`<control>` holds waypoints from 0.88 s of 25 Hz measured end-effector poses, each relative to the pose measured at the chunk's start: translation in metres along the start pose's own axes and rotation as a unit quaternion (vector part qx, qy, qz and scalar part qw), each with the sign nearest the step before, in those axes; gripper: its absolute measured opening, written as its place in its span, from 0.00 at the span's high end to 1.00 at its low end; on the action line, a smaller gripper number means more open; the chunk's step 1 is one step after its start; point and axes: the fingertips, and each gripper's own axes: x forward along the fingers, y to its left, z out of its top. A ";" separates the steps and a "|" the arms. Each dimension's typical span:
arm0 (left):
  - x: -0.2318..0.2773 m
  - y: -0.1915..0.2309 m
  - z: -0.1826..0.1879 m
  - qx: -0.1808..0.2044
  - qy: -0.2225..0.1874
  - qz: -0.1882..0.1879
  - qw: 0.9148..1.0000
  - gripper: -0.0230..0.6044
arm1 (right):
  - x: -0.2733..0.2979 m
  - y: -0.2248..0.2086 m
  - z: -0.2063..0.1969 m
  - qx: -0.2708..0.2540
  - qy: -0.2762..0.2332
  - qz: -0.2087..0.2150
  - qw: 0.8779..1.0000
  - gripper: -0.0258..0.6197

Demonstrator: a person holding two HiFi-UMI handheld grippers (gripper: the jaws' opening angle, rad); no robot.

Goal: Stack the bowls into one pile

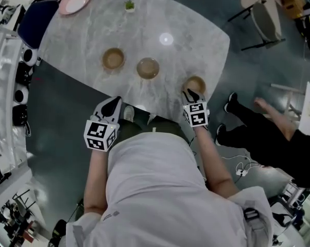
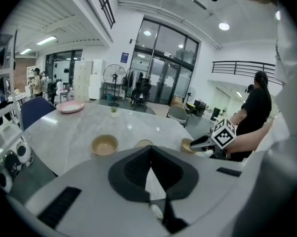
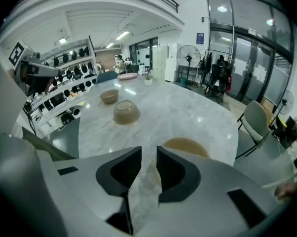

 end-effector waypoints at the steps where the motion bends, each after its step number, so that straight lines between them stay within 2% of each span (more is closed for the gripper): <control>1: -0.002 0.001 -0.002 -0.005 0.000 0.008 1.000 0.96 | 0.005 0.000 -0.002 -0.009 0.006 0.003 1.000 0.79; 6: -0.011 0.007 -0.010 -0.028 0.001 0.039 0.999 0.96 | 0.018 -0.002 -0.005 -0.038 0.037 0.006 0.999 0.79; 11: -0.015 0.013 -0.015 -0.037 0.007 0.056 0.998 0.96 | 0.034 -0.004 -0.009 -0.038 0.066 0.012 0.997 0.79; 15: -0.016 0.019 -0.016 -0.039 0.011 0.059 0.997 0.96 | 0.044 -0.004 -0.017 -0.035 0.089 0.013 0.995 0.79; 22: -0.020 0.025 -0.014 -0.040 0.011 0.058 0.997 0.96 | 0.050 -0.015 -0.025 -0.030 0.114 -0.011 0.993 0.83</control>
